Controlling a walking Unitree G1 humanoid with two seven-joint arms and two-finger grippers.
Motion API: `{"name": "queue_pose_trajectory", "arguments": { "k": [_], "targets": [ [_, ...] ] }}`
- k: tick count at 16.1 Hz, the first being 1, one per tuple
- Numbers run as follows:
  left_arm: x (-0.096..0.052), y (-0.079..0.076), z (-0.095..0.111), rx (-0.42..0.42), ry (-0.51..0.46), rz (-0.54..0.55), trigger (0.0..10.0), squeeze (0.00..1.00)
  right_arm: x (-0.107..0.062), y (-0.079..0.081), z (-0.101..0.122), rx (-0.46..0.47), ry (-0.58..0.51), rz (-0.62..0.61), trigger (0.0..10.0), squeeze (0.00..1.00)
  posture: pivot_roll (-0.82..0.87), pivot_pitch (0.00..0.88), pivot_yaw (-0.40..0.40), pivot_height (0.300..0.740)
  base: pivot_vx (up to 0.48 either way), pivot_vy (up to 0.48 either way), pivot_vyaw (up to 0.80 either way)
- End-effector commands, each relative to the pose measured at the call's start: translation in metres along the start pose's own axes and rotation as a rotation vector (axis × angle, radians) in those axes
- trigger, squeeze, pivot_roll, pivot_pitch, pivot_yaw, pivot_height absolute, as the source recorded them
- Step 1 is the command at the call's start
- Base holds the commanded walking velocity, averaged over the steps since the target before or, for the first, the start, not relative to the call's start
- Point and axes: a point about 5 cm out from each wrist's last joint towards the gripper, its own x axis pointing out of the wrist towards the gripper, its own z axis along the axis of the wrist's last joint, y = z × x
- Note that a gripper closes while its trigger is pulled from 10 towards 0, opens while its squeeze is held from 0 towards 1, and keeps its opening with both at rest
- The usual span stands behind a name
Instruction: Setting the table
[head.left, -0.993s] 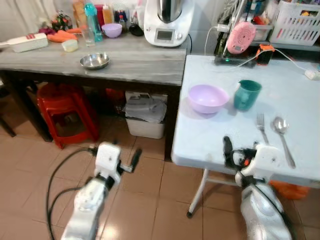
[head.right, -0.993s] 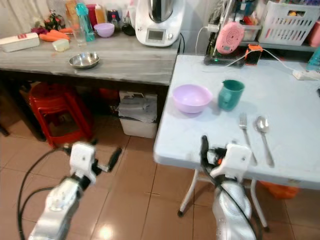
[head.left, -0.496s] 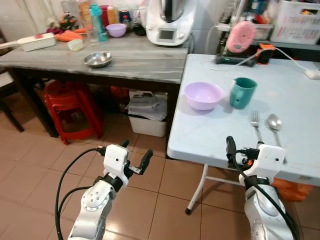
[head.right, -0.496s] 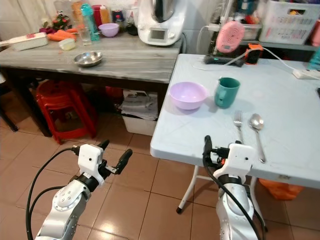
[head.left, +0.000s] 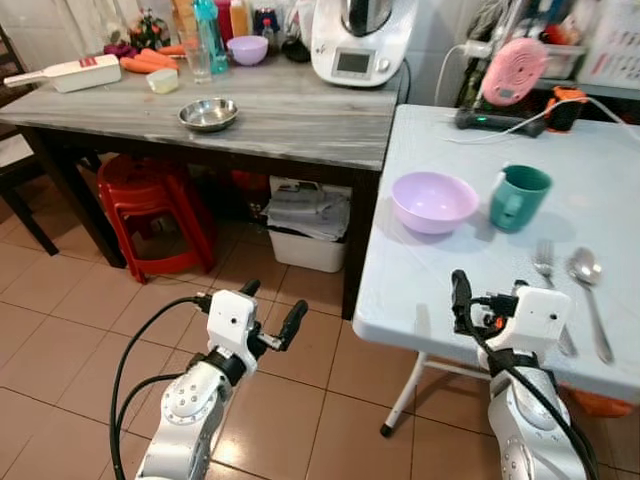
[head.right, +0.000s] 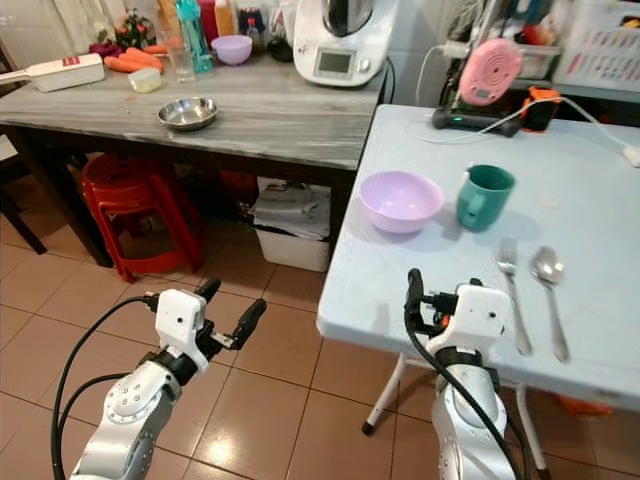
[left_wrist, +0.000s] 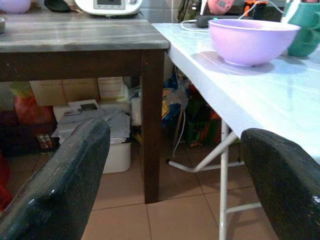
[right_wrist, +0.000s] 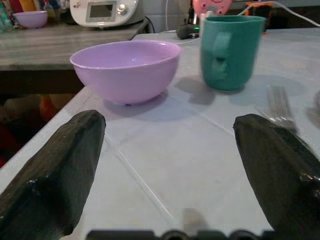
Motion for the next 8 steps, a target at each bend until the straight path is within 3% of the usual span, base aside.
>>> {"name": "queue_pose_trajectory", "arguments": {
  "k": [1,8],
  "targets": [
    [0.0011,0.0007,0.0037,0.009,-0.005,-0.011,10.0,0.0,0.0009,0.0014,0.0031,-0.002,-0.016,0.006,10.0,0.0,0.01,0.0,0.019,0.74,0.315,0.0,0.0],
    [0.003,-0.0013,0.0056,0.002,-0.007,-0.024,10.0,0.0,-0.0001,0.002,0.003,-0.019,-0.019,0.014,10.0,0.0,0.0,0.0,0.023,0.74,0.312,0.0,0.0]
  ]
}}
